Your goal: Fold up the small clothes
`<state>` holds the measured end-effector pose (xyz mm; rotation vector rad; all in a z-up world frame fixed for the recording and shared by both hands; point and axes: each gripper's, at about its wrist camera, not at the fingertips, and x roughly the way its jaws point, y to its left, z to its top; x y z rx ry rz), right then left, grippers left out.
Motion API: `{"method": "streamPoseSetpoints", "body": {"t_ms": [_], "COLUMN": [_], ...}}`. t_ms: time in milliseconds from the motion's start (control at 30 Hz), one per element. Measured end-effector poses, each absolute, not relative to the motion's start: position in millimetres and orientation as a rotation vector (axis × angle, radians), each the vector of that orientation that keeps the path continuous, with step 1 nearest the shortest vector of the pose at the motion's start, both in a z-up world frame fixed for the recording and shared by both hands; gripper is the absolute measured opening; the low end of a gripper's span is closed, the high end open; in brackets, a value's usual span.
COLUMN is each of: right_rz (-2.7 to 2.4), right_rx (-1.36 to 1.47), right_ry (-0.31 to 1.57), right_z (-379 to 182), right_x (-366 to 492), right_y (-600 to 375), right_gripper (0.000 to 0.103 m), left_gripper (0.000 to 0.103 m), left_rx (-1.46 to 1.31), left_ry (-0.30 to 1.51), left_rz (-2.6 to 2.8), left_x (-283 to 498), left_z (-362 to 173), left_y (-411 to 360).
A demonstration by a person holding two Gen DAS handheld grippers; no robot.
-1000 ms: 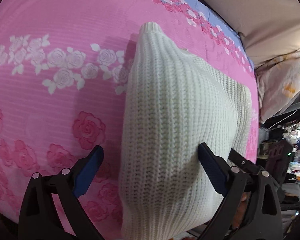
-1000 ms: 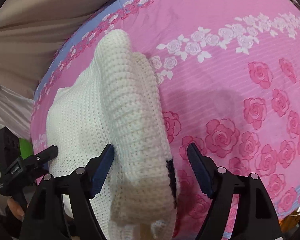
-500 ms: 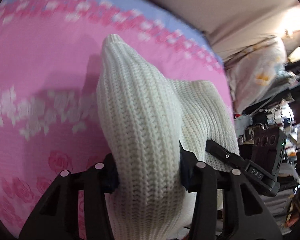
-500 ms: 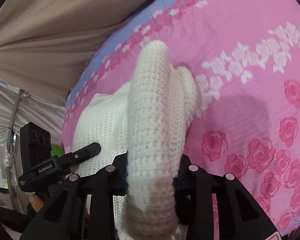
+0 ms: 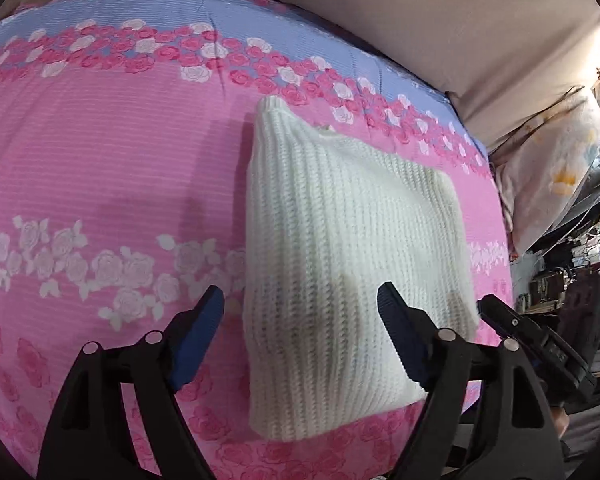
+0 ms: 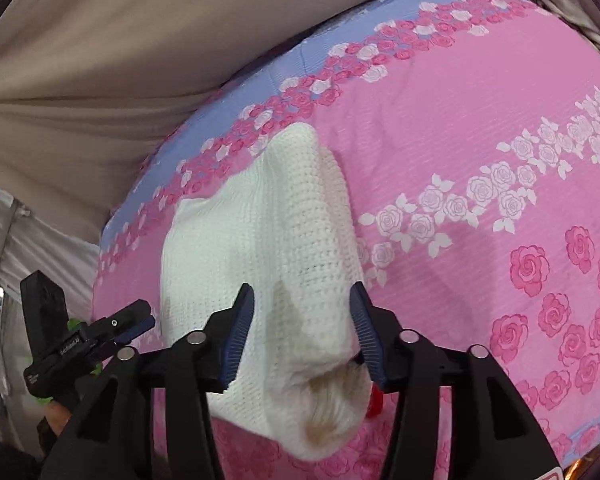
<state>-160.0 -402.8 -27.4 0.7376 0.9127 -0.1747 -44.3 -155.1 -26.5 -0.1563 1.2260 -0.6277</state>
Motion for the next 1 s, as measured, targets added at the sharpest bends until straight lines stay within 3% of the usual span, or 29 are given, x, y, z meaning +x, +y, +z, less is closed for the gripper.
{"method": "streamPoseSetpoints", "body": {"t_ms": [33, 67, 100, 133, 267, 367, 433, 533, 600, 633, 833, 900, 1000], "right_rz": [-0.173, -0.172, -0.178, -0.175, -0.175, -0.270, -0.252, -0.214, -0.210, -0.194, -0.096, -0.064, -0.046], "right_rx": [0.717, 0.703, 0.682, 0.675, 0.691, 0.635, 0.739, 0.843, 0.805, 0.795, 0.856, 0.875, 0.890], "right_ry": [0.920, 0.929, 0.949, 0.974, 0.888, 1.015, 0.986, 0.889, 0.846, 0.845, 1.008, 0.964, 0.955], "right_z": [-27.0, -30.3, -36.4, -40.5, -17.5, -59.6, -75.9, -43.4, -27.1, -27.1, -95.8, -100.3, -99.4], "right_x": [-160.7, -161.2, -157.2, -152.0, -153.4, -153.0, -160.1, -171.4, -170.6, -167.2, -124.1, -117.7, -110.7], "right_y": [-396.3, -389.9, -385.6, -382.9, -389.5, -409.0, -424.0, -434.5, -436.1, -437.3, -433.5, -426.4, -420.6], "right_gripper": [0.055, 0.048, 0.016, 0.010, 0.009, 0.009, 0.010, 0.021, 0.059, 0.063, 0.066, 0.075, 0.071], "left_gripper": [0.074, 0.070, 0.069, 0.066, 0.072, 0.076, 0.075, 0.076, 0.084, 0.086, 0.094, 0.094, 0.076], "left_rx": [-0.120, -0.076, -0.044, -0.045, -0.067, -0.055, -0.062, -0.086, -0.099, -0.113, -0.335, -0.287, -0.196], "left_ry": [1.223, 1.226, 1.242, 1.264, 1.283, 1.298, 1.298, 1.243, 1.240, 1.259, 1.374, 1.343, 1.334], "left_rz": [-0.623, -0.612, -0.607, -0.606, -0.592, -0.611, -0.603, -0.639, -0.647, -0.643, -0.657, -0.675, -0.668], "left_x": [-47.6, -49.8, -48.7, -46.9, -36.1, -37.2, -39.8, -44.3, -38.9, -33.5, -7.4, -7.7, -11.0], "left_z": [-31.0, -37.6, -45.8, -50.8, -58.0, -65.5, -59.3, -39.2, -39.8, -44.9, -83.9, -83.9, -75.9], "left_y": [-157.5, -154.8, -157.9, -157.2, -155.9, -160.3, -160.9, -163.5, -170.0, -173.0, -172.6, -179.3, -192.4]}}
